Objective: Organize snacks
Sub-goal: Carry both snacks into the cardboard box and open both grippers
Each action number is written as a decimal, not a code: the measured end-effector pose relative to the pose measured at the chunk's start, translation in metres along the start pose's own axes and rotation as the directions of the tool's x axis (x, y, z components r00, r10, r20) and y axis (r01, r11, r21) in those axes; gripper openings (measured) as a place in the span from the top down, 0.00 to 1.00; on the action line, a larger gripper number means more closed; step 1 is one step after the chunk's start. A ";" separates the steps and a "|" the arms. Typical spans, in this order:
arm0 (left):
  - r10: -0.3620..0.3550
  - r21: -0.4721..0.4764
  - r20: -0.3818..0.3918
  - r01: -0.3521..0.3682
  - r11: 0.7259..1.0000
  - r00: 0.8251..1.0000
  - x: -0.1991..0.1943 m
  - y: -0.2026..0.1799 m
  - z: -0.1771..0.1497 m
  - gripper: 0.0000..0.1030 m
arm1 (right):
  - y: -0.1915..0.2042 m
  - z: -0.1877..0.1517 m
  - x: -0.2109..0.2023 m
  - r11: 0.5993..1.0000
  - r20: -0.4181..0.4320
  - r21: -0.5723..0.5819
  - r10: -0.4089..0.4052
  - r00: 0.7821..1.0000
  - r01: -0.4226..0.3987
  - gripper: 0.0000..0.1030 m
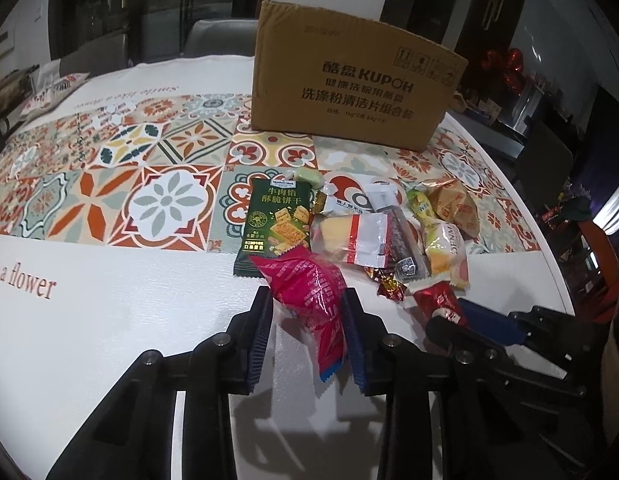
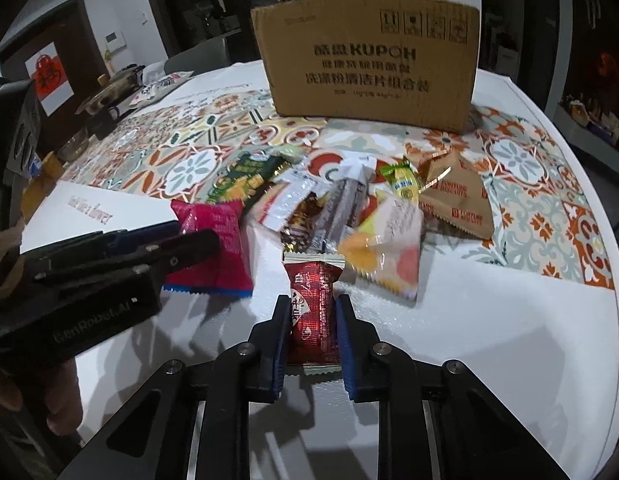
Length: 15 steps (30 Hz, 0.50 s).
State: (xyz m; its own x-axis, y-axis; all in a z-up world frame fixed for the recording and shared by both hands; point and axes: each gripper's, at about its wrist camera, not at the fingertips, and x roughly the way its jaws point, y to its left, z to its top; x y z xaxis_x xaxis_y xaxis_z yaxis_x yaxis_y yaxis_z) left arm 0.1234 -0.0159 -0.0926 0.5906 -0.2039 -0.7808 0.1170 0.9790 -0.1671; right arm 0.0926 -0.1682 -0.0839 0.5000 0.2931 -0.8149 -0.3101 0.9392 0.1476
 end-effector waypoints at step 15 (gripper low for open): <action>-0.015 0.072 0.100 0.008 0.997 0.995 -0.039 -0.010 0.006 0.90 | 0.013 0.025 -0.037 1.000 0.100 0.005 0.009 0.995 -0.010 0.77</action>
State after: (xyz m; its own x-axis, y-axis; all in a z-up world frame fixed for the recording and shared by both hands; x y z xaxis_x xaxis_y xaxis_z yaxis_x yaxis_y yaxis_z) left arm 0.1035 -0.0171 -0.0568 0.6653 -0.2173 -0.7142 0.1792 0.9752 -0.1298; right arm 0.0905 -0.1627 -0.0377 0.5753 0.3180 -0.7536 -0.3110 0.9372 0.1580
